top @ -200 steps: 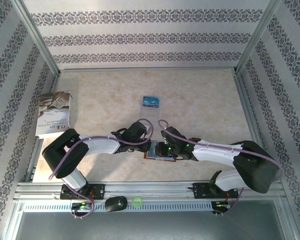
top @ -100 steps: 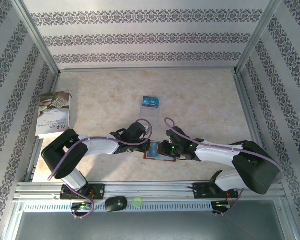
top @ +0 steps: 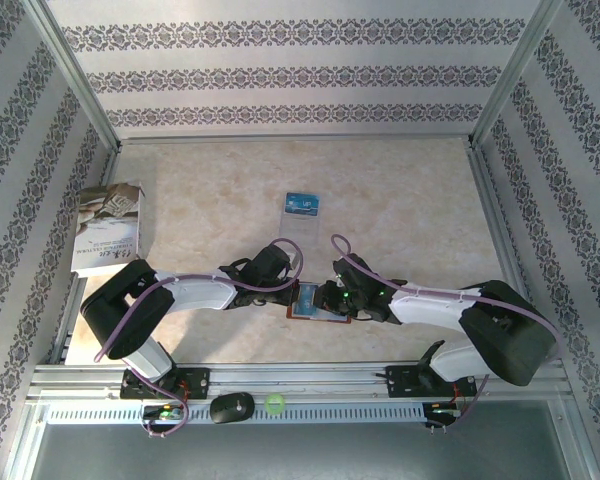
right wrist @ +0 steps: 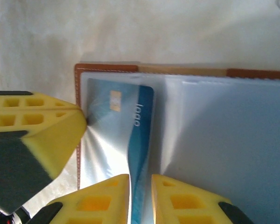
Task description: Take the credit cards out of the card holder
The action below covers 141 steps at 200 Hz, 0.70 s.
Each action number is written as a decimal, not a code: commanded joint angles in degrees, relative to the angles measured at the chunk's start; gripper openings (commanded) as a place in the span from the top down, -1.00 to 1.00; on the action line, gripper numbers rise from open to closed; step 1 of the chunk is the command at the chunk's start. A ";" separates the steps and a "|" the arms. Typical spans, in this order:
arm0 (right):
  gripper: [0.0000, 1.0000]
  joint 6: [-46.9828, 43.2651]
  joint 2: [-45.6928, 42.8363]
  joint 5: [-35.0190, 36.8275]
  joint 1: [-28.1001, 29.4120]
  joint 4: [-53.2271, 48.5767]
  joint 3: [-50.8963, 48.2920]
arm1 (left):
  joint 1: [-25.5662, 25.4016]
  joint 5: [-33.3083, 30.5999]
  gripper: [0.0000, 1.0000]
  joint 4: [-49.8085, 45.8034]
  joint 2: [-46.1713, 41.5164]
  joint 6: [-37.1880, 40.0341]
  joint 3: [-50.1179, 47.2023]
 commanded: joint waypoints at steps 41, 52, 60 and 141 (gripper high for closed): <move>0.63 2.01 3.10 -1.12 -0.75 4.61 -1.05 | 0.47 -0.25 0.90 -2.36 -0.22 -0.56 -1.73; 0.66 2.32 3.57 -1.55 -0.72 5.66 -0.92 | 0.47 -0.19 0.91 -2.26 -0.29 -0.56 -1.82; 0.66 2.44 3.96 -1.82 -0.74 6.54 -0.91 | 0.47 -0.10 0.91 -2.12 -0.19 -0.56 -1.78; 1.00 4.16 -0.29 2.04 -1.14 5.82 -4.92 | 0.53 -0.44 0.91 -2.37 -0.53 -0.58 -1.95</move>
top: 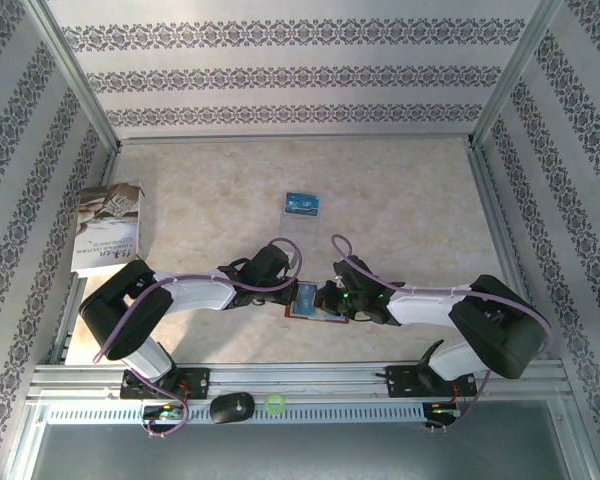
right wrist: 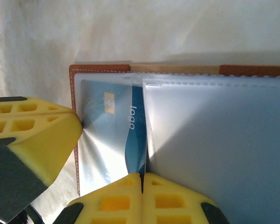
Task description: Take the credit cards out of the card holder
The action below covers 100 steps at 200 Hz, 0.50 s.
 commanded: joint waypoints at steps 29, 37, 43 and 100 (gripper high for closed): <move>1.00 0.59 -7.64 6.76 -0.73 -6.44 -3.62 | 0.73 -0.08 0.90 -2.49 -0.19 -0.43 -1.60; 1.00 0.10 -8.90 7.58 -0.77 -8.57 -3.62 | 0.71 -0.02 0.91 -2.56 -0.22 -0.47 -1.60; 1.00 -0.12 -9.68 8.03 -0.76 -9.95 -3.62 | 0.82 0.07 0.90 -2.42 -0.15 -0.48 -1.60; 1.00 -3.70 -10.59 10.96 0.33 -19.56 1.22 | 0.82 0.09 0.89 -2.51 -0.14 -0.39 -1.43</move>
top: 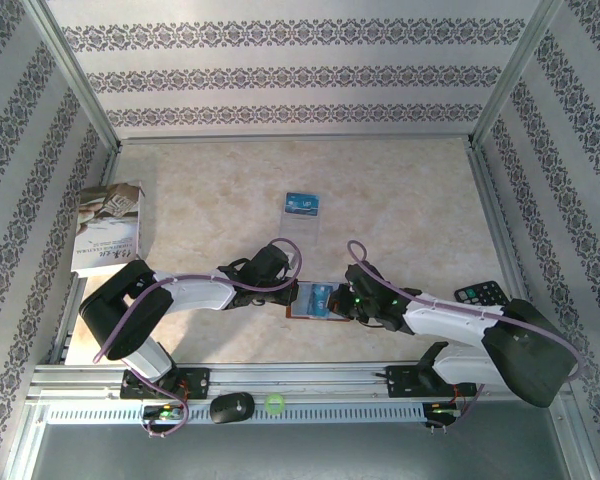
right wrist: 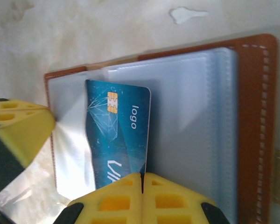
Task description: Take the credit cards out of the card holder
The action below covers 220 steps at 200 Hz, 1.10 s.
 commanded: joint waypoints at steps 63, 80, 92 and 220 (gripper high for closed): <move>1.00 -8.22 -2.36 8.67 1.91 -18.63 9.03 | 0.50 0.63 0.89 -2.67 0.13 -0.12 -0.71; 1.00 -9.28 -1.81 8.49 2.17 -19.60 9.99 | 0.54 0.64 0.89 -2.61 0.17 -0.01 -0.50; 1.00 -9.99 -1.53 8.94 2.50 -20.86 10.94 | 0.54 0.80 0.89 -2.48 0.35 -0.10 -0.42; 0.62 -10.72 5.02 2.16 3.80 -10.18 11.31 | 0.54 1.64 0.88 -2.13 1.20 -0.12 0.07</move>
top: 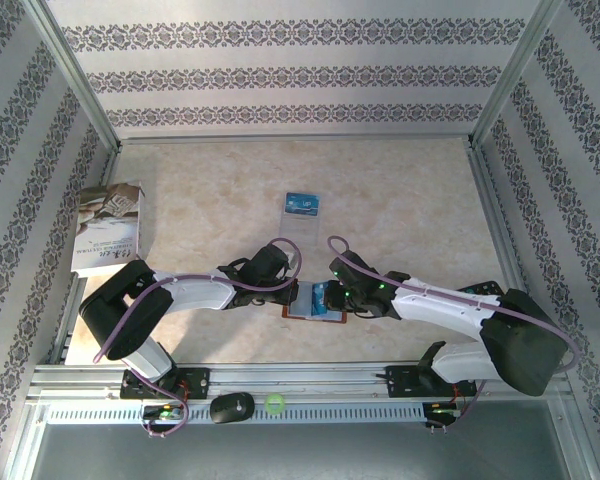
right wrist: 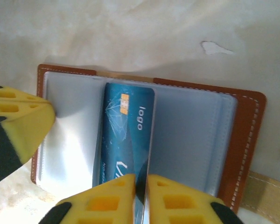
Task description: Take the credit cards out of the card holder
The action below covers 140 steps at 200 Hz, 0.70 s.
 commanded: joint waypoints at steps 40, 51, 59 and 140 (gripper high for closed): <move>0.52 0.77 1.24 -2.62 0.09 4.48 -1.05 | 0.43 1.51 0.88 -2.01 1.34 -0.20 -0.05; 0.58 0.70 1.13 -2.12 -0.02 4.26 -1.24 | 0.43 1.41 0.88 -2.01 1.16 -0.21 -0.02; 0.70 0.52 1.09 -1.82 -0.25 3.81 -1.19 | 0.43 1.47 0.88 -2.25 0.93 -0.24 -0.03; 1.00 -12.58 -10.84 2.93 -2.98 -7.24 4.82 | 1.89 0.55 0.04 -6.16 -9.06 0.74 2.79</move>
